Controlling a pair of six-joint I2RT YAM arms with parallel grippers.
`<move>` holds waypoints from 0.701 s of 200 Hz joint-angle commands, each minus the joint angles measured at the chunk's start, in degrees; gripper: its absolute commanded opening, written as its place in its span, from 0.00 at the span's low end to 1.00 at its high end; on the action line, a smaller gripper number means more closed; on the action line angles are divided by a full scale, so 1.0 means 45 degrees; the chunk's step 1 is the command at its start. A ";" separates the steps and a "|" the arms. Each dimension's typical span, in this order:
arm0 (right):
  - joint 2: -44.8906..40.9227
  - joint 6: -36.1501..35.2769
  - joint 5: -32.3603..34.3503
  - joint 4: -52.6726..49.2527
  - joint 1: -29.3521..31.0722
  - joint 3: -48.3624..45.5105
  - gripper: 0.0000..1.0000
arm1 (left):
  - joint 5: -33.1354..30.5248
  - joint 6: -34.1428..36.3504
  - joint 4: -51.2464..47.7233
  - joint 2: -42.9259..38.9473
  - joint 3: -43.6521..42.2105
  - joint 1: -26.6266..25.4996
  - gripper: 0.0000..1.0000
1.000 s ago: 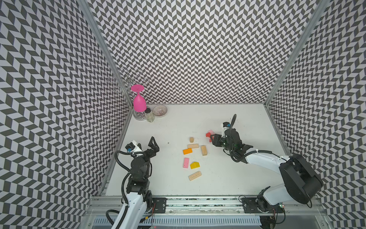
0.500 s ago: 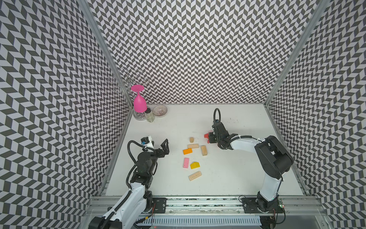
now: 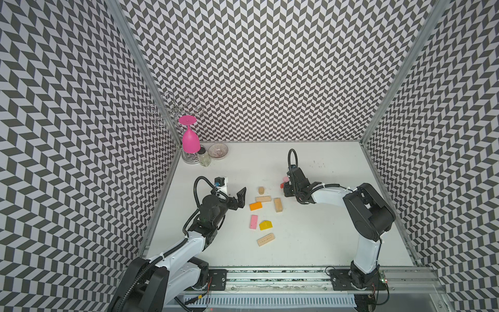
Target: Build the wood block tower
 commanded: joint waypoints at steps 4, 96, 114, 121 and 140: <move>0.0328 -0.0105 0.0559 0.0096 0.0112 0.0488 0.41 | -0.0238 0.0251 0.0072 -0.0055 0.0282 -0.0171 1.00; 0.0671 0.0267 0.1567 -0.0542 0.0243 0.1067 0.17 | -0.0581 0.0143 0.0011 -0.0341 0.0144 -0.0196 1.00; 0.0422 0.0494 0.2132 -0.0454 0.0515 0.0727 0.14 | -0.0582 0.0133 0.0053 -0.0423 0.0091 -0.0212 1.00; 0.0373 0.0630 0.2458 -0.0573 0.0695 0.0695 0.12 | -0.0584 0.0133 0.0108 -0.0495 0.0038 -0.0212 1.00; 0.0340 0.1063 0.3403 -0.1362 0.1306 0.0940 0.09 | -0.0803 0.0076 0.0118 -0.0624 -0.0031 -0.0196 1.00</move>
